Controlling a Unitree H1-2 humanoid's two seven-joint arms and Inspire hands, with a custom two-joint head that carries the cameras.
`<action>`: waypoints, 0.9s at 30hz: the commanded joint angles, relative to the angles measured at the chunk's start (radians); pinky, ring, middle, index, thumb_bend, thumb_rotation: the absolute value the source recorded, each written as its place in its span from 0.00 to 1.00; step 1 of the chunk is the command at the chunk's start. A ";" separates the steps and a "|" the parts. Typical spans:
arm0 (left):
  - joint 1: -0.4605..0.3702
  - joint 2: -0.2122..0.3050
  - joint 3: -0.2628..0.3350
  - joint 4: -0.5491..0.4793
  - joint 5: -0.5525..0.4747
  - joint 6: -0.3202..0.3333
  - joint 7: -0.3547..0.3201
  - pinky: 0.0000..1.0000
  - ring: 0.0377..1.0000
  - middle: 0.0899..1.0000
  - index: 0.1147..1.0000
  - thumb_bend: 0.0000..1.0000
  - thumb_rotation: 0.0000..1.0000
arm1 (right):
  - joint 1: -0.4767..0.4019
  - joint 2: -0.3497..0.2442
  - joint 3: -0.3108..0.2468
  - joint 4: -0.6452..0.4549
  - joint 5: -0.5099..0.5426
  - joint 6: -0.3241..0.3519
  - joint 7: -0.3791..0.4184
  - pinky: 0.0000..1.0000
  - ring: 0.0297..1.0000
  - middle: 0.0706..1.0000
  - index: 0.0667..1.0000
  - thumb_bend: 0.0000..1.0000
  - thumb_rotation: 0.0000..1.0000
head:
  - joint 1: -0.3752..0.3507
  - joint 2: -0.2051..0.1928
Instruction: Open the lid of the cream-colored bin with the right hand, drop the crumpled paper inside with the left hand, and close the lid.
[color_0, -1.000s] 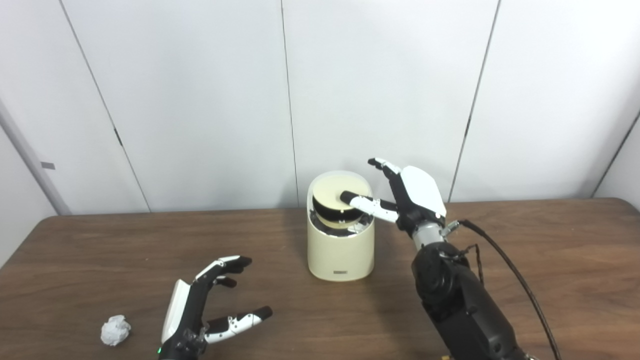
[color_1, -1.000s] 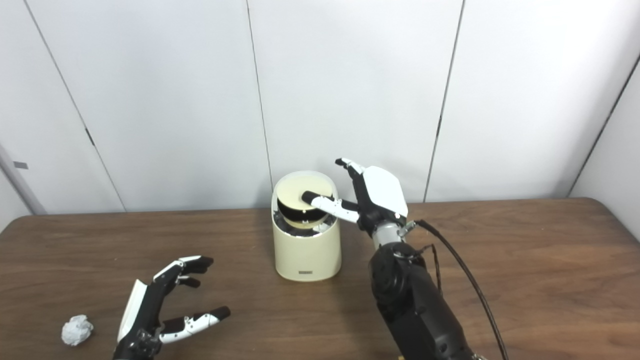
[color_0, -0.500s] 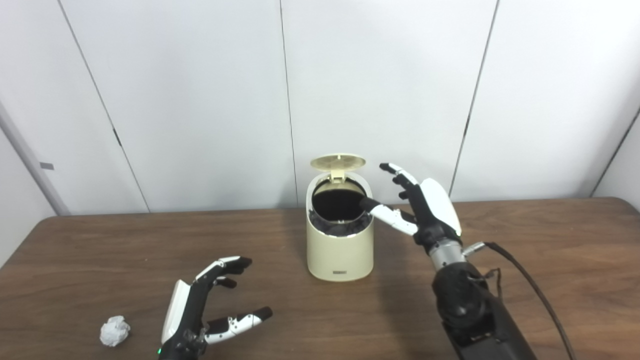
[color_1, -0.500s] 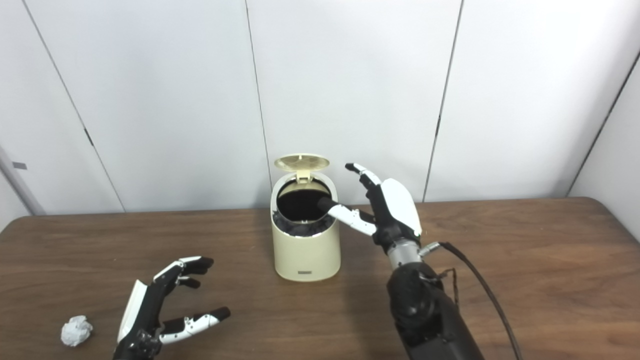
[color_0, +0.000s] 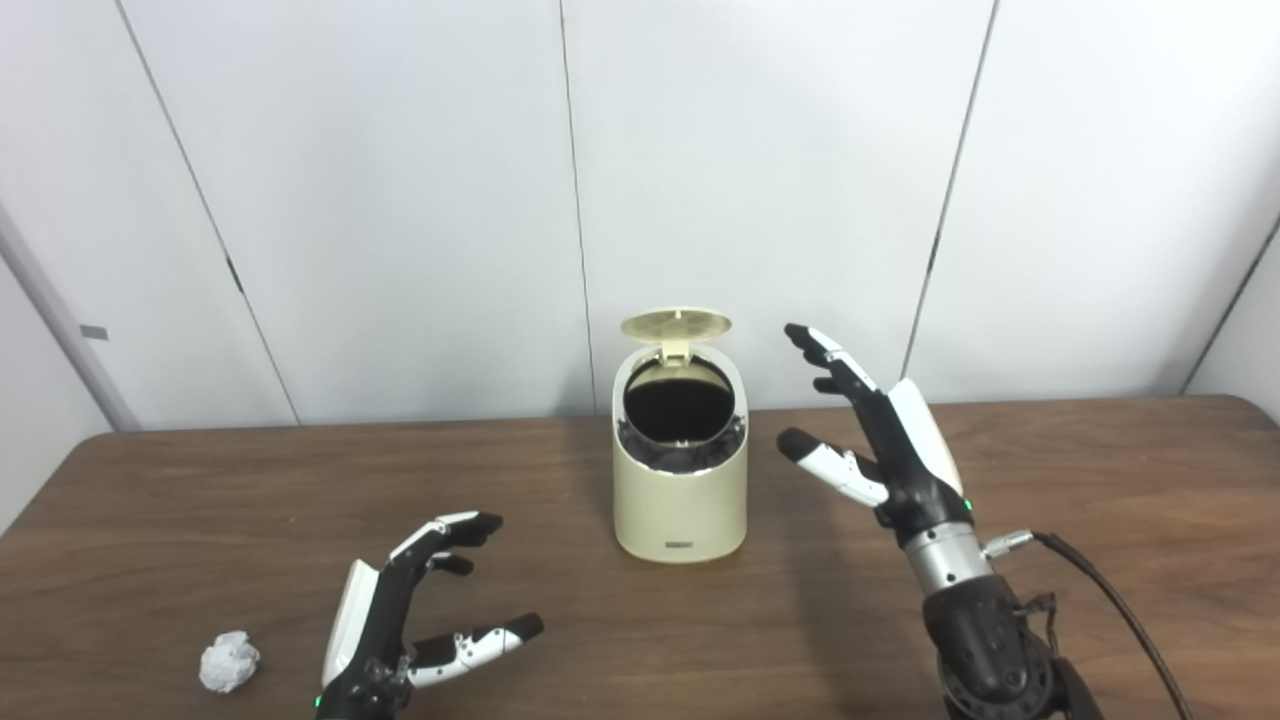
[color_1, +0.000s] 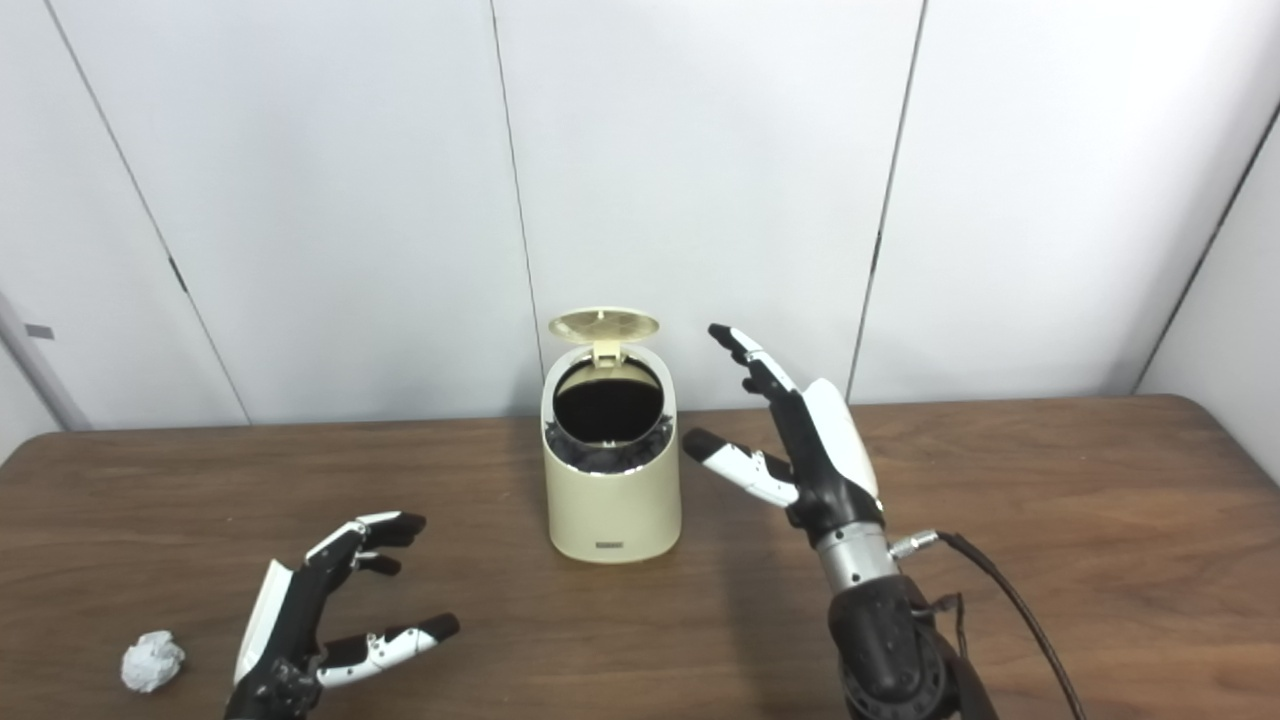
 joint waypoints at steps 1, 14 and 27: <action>0.016 0.001 -0.004 0.024 0.004 -0.024 0.008 0.63 0.72 0.71 0.67 0.90 0.24 | 0.001 -0.002 -0.017 -0.044 0.008 -0.055 -0.024 0.81 0.88 0.88 0.88 0.97 0.99 | 0.001 0.003; 0.013 0.002 0.002 0.020 -0.012 -0.028 0.009 0.64 0.73 0.71 0.67 0.90 0.25 | 0.230 -0.007 -0.075 -0.052 0.026 -0.191 -0.071 0.84 0.88 0.87 0.87 0.99 0.98 | 0.007 0.008; 0.005 0.017 0.005 0.020 -0.007 -0.040 0.008 0.62 0.71 0.71 0.67 0.92 0.19 | 0.350 -0.012 -0.109 0.087 -0.055 -0.386 -0.229 0.84 0.86 0.85 0.85 0.85 0.89 | 0.016 0.012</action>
